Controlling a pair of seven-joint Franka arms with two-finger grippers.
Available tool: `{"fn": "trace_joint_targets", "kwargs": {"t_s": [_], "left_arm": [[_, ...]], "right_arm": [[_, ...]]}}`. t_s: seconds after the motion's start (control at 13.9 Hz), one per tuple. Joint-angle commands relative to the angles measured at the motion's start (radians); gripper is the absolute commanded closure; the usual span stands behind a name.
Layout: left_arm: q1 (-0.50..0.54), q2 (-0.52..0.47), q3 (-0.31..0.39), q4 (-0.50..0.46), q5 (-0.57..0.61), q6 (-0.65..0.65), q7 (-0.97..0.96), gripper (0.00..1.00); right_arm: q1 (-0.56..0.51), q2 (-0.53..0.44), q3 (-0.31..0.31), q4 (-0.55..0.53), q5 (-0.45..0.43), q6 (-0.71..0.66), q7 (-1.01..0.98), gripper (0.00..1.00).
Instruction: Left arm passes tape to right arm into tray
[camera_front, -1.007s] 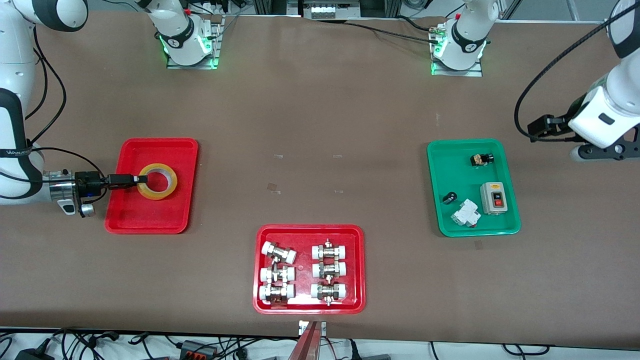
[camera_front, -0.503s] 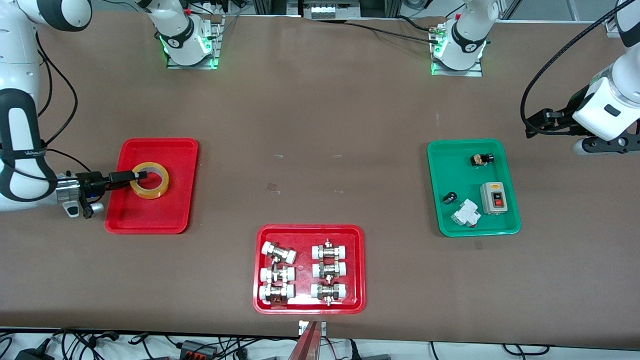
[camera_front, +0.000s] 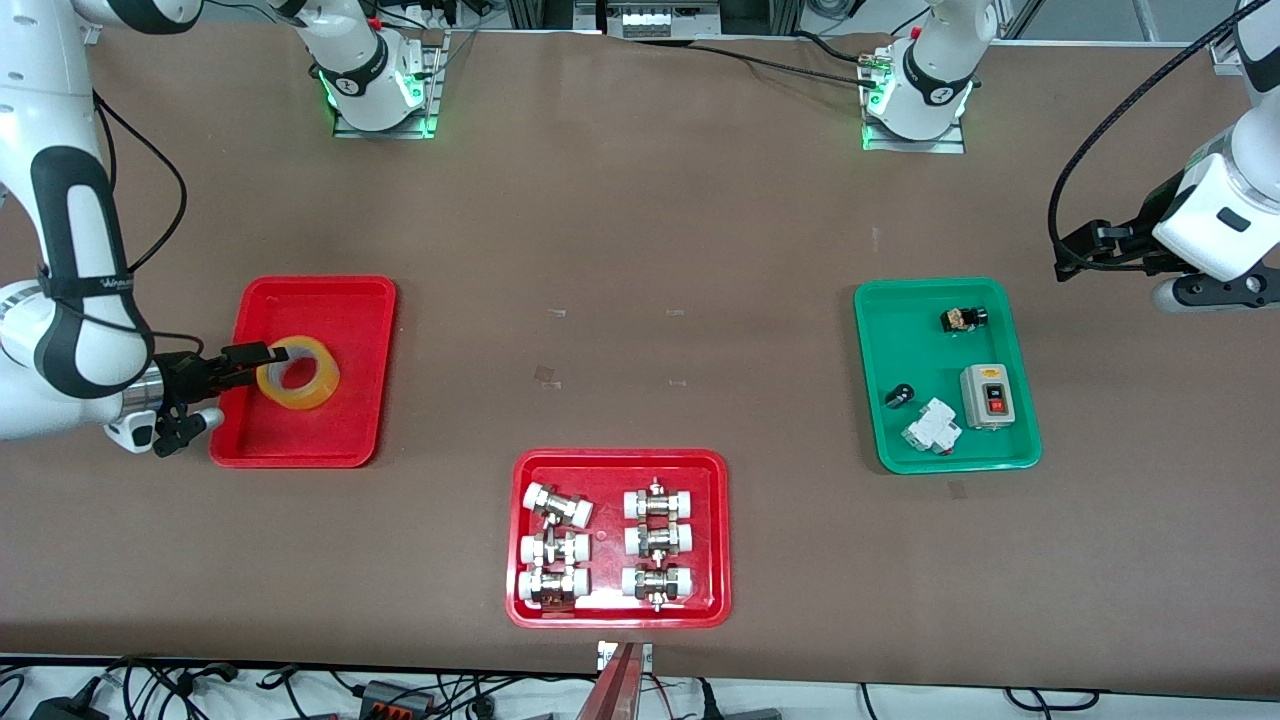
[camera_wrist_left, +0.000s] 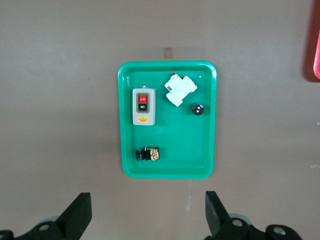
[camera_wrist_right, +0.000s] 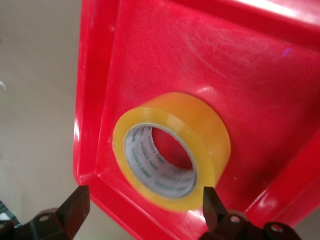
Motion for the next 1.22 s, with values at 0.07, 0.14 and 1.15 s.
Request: {"fn": "trace_joint_targets", "kwargs": {"t_s": [0.07, 0.14, 1.15], "left_arm": [[0.007, -0.02, 0.005, -0.009, -0.021, 0.003, 0.007, 0.0], [0.009, -0.021, 0.002, -0.009, -0.021, 0.003, 0.007, 0.0], [0.015, -0.02, 0.007, -0.011, -0.021, -0.008, 0.01, 0.0]], "right_arm": [[0.007, -0.091, -0.008, -0.012, -0.066, -0.022, 0.108, 0.0], [0.017, -0.114, -0.004, -0.009, -0.093, -0.049, 0.198, 0.0], [0.166, -0.231, -0.007, 0.412, -0.236, -0.257, 0.728, 0.0]]}}
